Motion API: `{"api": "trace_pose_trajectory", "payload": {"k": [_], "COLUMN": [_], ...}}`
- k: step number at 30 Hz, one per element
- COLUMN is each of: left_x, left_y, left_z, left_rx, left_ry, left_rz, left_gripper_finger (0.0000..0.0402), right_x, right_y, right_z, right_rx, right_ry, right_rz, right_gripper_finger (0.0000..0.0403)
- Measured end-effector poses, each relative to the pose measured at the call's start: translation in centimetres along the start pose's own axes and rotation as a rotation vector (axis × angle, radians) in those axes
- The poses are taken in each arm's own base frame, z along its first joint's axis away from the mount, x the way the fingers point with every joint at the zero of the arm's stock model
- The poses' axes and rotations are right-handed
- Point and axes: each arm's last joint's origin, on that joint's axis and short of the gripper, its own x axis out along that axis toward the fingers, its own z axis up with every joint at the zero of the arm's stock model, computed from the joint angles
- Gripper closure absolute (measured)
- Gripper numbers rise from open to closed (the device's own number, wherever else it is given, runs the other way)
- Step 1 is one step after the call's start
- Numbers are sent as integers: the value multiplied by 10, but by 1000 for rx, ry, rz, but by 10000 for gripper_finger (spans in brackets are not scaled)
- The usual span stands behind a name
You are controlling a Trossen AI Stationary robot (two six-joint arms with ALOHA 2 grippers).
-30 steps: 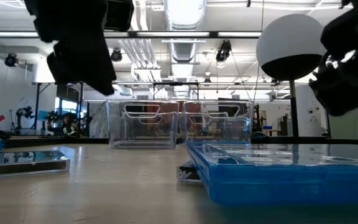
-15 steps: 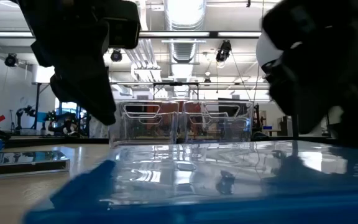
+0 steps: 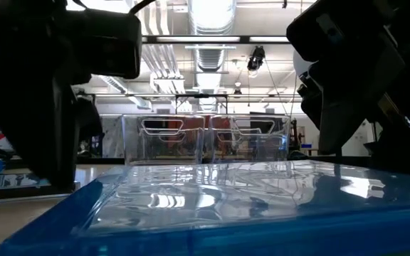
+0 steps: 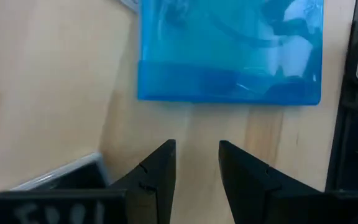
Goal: Pick & place jewel cases by type
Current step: Put the right blue CD case into the right transparent bin
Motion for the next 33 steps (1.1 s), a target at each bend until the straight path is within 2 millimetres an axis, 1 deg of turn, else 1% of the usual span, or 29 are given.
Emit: {"api": "trace_pose_trajectory", "payload": {"k": [4,9,13,15,19,23,29,31,33], "left_x": [15,28,29,29,28,27,24,21,14], "left_y": [-3,0,3,4,4,5,5,5,3], "left_z": [2,8,13,14,15,15,15,14,11], "left_rx": [-23,-65,-79,-82,-82,-84,-84,-82,-76], "left_ry": [-38,-78,-93,-96,-101,-107,-132,-136,-137], "left_rz": [-54,-90,-98,-97,-90,-76,-48,-31,-8], "left_gripper_finger": [298,298,298,298,298,298,298,298,298], "right_x": [0,3,7,7,0,-11,-25,-29,-33], "right_y": [1,13,27,32,42,50,58,59,60], "right_z": [0,-2,-4,-6,-11,-14,-13,-13,-12], "right_rx": [-2,-48,-116,-147,-169,-147,-100,-78,-66], "right_ry": [4,9,22,66,125,129,56,33,11], "right_rz": [8,53,90,100,133,174,222,228,217], "right_gripper_finger": [179,179,179,179,190,224,311,338,363]}}
